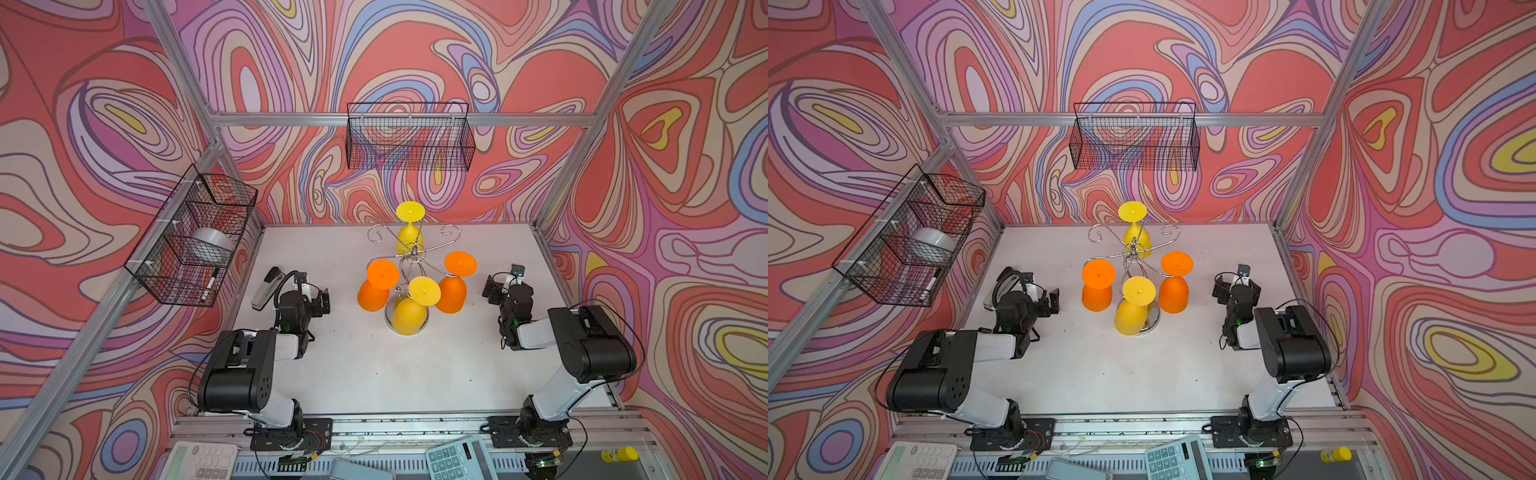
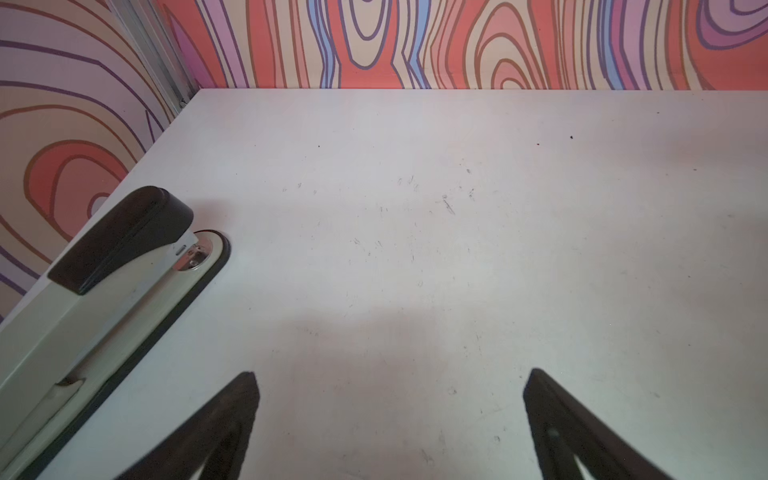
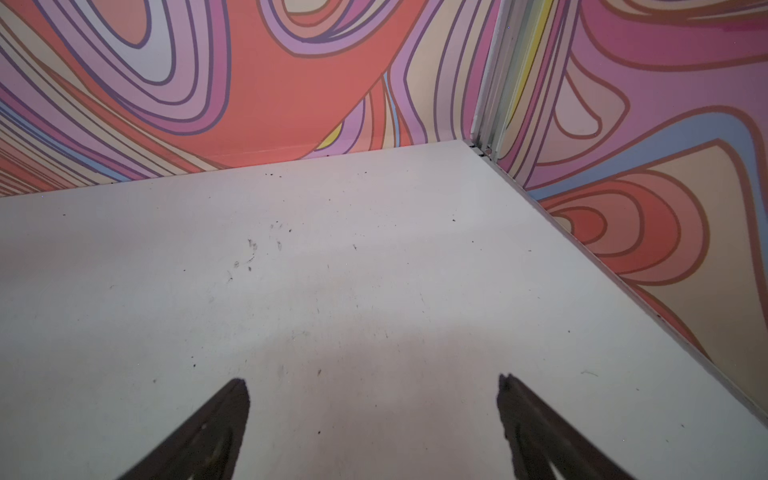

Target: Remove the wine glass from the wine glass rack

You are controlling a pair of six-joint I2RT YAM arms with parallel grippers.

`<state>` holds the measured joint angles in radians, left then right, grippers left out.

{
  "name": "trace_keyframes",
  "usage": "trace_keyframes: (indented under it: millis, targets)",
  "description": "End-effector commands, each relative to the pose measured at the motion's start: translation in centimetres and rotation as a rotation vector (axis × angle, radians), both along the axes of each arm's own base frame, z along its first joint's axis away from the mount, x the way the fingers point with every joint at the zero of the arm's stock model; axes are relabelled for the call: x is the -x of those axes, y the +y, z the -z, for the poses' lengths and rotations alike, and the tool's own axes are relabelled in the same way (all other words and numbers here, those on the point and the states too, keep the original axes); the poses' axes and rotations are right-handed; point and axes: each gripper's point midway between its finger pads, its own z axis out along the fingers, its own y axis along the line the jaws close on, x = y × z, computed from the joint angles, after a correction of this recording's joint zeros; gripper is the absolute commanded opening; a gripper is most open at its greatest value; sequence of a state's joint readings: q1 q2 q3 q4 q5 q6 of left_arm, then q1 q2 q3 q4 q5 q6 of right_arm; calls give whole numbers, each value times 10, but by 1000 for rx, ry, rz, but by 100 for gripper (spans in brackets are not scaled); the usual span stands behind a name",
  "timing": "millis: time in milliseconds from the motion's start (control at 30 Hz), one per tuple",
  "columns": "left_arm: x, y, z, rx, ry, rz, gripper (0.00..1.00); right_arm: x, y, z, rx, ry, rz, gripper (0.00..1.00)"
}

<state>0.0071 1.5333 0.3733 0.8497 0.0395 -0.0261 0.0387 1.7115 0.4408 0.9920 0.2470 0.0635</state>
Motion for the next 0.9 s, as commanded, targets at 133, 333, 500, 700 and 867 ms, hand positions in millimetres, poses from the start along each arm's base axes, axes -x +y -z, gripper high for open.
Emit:
trace_keyframes:
  millis: [133, 333, 500, 700, 867]
  targets:
    - [-4, 2, -7, -16, -30, -7, 100, -3, -4, -2, 11, -6, 15, 98]
    - [-4, 2, -6, -16, -29, -7, 100, -3, -5, -2, 10, -7, 16, 99]
    - [-4, 2, -7, -16, -29, -7, 100, -3, -4, -1, 12, -5, 15, 99]
    - [-5, 3, -7, -16, -28, -14, 100, -3, -4, -2, 11, -6, 13, 99]
    - [-5, 3, -5, -17, -17, -15, 100, -3, -4, -2, 10, -6, 16, 98]
